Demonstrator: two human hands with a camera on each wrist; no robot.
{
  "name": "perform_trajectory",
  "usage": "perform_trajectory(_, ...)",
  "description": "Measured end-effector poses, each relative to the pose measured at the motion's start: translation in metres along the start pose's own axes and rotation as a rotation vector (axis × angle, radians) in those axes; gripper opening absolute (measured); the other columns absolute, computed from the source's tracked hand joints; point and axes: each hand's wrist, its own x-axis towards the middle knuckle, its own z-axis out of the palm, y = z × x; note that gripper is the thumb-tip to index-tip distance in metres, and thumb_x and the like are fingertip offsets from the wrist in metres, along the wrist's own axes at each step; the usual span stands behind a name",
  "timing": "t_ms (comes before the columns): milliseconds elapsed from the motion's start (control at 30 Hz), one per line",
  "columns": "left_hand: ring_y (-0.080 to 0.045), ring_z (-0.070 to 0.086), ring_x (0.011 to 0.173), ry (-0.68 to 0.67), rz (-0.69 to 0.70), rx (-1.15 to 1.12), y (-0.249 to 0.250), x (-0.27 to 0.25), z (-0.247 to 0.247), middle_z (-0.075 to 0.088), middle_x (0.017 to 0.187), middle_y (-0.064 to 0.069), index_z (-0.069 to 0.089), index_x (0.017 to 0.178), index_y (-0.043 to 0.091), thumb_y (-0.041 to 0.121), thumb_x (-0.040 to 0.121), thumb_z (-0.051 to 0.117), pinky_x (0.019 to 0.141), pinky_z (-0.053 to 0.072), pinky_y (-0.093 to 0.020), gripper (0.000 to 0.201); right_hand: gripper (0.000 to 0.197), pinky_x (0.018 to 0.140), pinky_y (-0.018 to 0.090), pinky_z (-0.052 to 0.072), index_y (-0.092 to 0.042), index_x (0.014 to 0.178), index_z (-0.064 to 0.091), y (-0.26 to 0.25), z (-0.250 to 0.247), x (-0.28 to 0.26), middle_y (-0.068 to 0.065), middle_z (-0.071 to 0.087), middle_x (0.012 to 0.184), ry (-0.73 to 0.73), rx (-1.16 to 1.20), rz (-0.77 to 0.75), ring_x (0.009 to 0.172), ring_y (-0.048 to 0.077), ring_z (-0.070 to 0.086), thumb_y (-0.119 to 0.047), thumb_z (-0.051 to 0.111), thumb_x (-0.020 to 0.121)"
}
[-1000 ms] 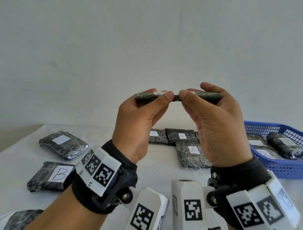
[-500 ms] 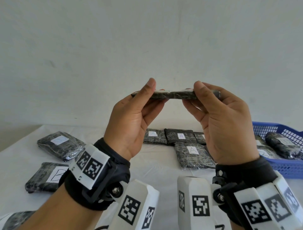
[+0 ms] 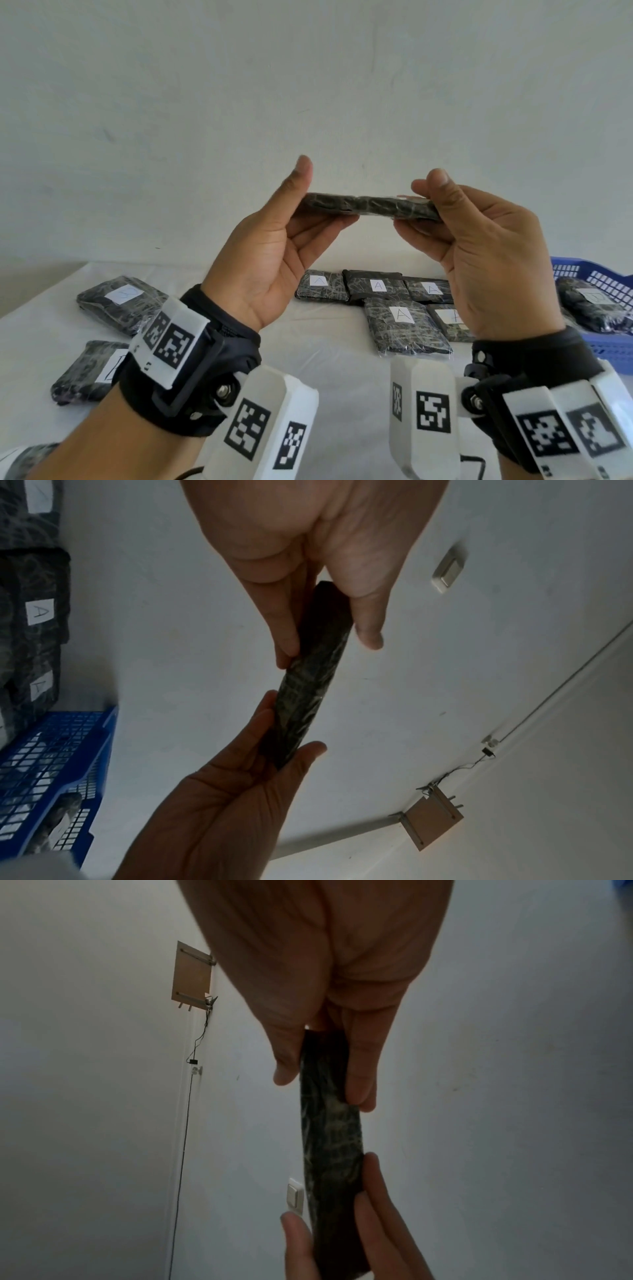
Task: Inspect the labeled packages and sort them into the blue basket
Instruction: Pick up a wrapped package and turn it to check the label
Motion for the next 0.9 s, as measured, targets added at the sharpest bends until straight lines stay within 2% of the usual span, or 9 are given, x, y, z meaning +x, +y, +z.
perform_trajectory(100, -0.028, 0.079, 0.088, 0.049, -0.008, -0.007, -0.004, 0.000, 0.000, 0.078, 0.086, -0.015, 0.075, 0.068, 0.010, 0.030, 0.080, 0.074, 0.069, 0.063, -0.023, 0.023, 0.039, 0.085, 0.035, 0.064, -0.009, 0.100, 0.076, -0.001, -0.002, 0.002, 0.012, 0.080, 0.094, -0.038, -0.021, 0.030, 0.096, 0.027, 0.079, -0.039, 0.073, 0.077)
perform_trajectory(200, -0.027, 0.080, 0.087, 0.098, -0.059, -0.027, -0.003, 0.002, -0.002, 0.079, 0.096, -0.020, 0.070, 0.092, 0.005, 0.032, 0.089, 0.071, 0.062, 0.062, -0.019, 0.027, 0.045, 0.098, 0.037, 0.060, -0.015, 0.112, 0.075, -0.003, -0.004, 0.000, 0.011, 0.078, 0.110, -0.200, -0.029, 0.003, 0.110, 0.025, 0.075, -0.039, 0.075, 0.074)
perform_trajectory(300, -0.031, 0.078, 0.097, 0.058, -0.122, 0.073, 0.001, 0.005, -0.008, 0.078, 0.103, -0.019, 0.066, 0.108, 0.003, 0.044, 0.094, 0.065, 0.075, 0.065, -0.028, 0.043, 0.025, 0.097, 0.037, 0.061, -0.012, 0.101, 0.078, -0.002, -0.005, 0.000, 0.010, 0.080, 0.102, -0.215, -0.148, -0.048, 0.104, 0.023, 0.076, -0.030, 0.070, 0.085)
perform_trajectory(367, -0.028, 0.076, 0.103, 0.032, -0.096, 0.180, -0.001, 0.007, -0.011, 0.077, 0.104, -0.014, 0.069, 0.105, 0.005, 0.043, 0.099, 0.060, 0.090, 0.063, -0.036, 0.039, 0.020, 0.087, 0.034, 0.064, -0.009, 0.091, 0.077, 0.001, -0.006, 0.002, 0.009, 0.080, 0.088, -0.120, -0.216, -0.043, 0.091, 0.021, 0.078, -0.025, 0.066, 0.093)
perform_trajectory(433, -0.020, 0.074, 0.104, 0.000, -0.034, 0.248, -0.005, 0.007, -0.010, 0.077, 0.106, -0.011, 0.073, 0.105, 0.006, 0.035, 0.102, 0.056, 0.093, 0.061, -0.034, 0.034, 0.020, 0.080, 0.033, 0.066, -0.007, 0.088, 0.076, 0.003, -0.008, 0.003, 0.009, 0.079, 0.083, -0.028, -0.218, 0.002, 0.087, 0.023, 0.078, -0.020, 0.064, 0.099)
perform_trajectory(600, -0.016, 0.076, 0.094, -0.012, 0.085, 0.304, -0.011, 0.008, -0.010, 0.079, 0.100, -0.009, 0.075, 0.100, 0.006, 0.015, 0.104, 0.055, 0.082, 0.062, -0.028, 0.022, 0.023, 0.085, 0.041, 0.065, -0.002, 0.091, 0.074, -0.001, -0.011, 0.004, 0.014, 0.079, 0.090, -0.012, -0.071, 0.110, 0.095, 0.029, 0.079, -0.022, 0.063, 0.096)
perform_trajectory(700, -0.017, 0.076, 0.091, -0.009, 0.126, 0.335, -0.009, 0.009, -0.012, 0.079, 0.096, -0.010, 0.075, 0.099, 0.004, 0.014, 0.104, 0.055, 0.079, 0.063, -0.028, 0.023, 0.023, 0.080, 0.040, 0.066, -0.002, 0.091, 0.074, -0.003, -0.008, 0.003, 0.015, 0.079, 0.090, -0.035, -0.054, 0.093, 0.091, 0.029, 0.079, -0.021, 0.061, 0.097)
perform_trajectory(800, -0.019, 0.077, 0.089, -0.037, 0.074, 0.297, -0.007, 0.008, -0.011, 0.078, 0.095, -0.013, 0.073, 0.099, -0.002, 0.015, 0.104, 0.055, 0.077, 0.063, -0.030, 0.025, 0.023, 0.078, 0.041, 0.067, -0.003, 0.089, 0.075, -0.001, -0.009, 0.004, 0.014, 0.079, 0.087, -0.017, -0.071, 0.087, 0.087, 0.029, 0.078, -0.016, 0.061, 0.100)
perform_trajectory(900, -0.017, 0.077, 0.087, -0.037, 0.081, 0.300, -0.007, 0.009, -0.012, 0.079, 0.093, -0.011, 0.073, 0.096, 0.000, 0.014, 0.102, 0.057, 0.075, 0.063, -0.029, 0.022, 0.022, 0.079, 0.039, 0.067, 0.001, 0.093, 0.074, -0.004, -0.010, 0.003, 0.015, 0.079, 0.089, -0.058, -0.035, 0.118, 0.087, 0.027, 0.078, -0.019, 0.067, 0.090)
